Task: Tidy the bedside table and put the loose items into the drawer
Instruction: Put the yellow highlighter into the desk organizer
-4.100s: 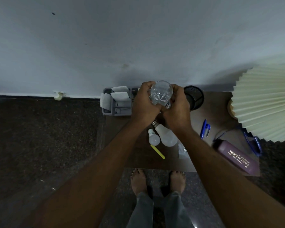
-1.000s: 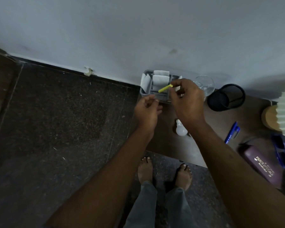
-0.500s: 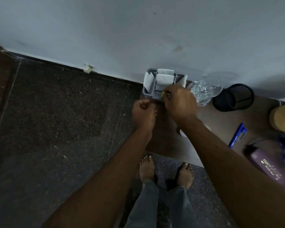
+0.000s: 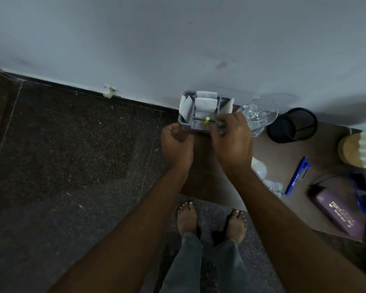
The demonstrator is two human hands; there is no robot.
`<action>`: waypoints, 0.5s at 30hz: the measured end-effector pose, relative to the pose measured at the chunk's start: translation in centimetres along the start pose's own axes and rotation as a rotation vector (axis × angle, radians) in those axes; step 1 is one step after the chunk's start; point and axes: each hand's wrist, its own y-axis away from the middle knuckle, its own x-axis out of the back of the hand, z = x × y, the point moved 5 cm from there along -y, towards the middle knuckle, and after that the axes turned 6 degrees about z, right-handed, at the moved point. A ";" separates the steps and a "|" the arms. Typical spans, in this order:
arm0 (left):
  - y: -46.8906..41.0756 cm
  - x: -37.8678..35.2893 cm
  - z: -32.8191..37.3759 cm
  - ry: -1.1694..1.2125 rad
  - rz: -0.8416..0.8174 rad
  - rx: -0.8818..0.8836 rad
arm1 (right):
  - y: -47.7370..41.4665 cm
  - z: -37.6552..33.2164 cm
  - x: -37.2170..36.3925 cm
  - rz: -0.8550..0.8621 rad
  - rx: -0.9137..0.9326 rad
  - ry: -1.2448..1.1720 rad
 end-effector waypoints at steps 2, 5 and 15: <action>0.2 0.1 0.3 -0.009 -0.016 -0.020 | 1.5 0.9 0.7 0.060 -0.073 -0.083; 0.7 0.0 0.4 -0.021 -0.079 -0.035 | 3.3 2.1 1.1 0.115 -0.178 -0.204; 0.3 -0.9 0.9 0.003 -0.186 -0.070 | 2.6 3.1 -1.3 -0.093 -0.445 -0.490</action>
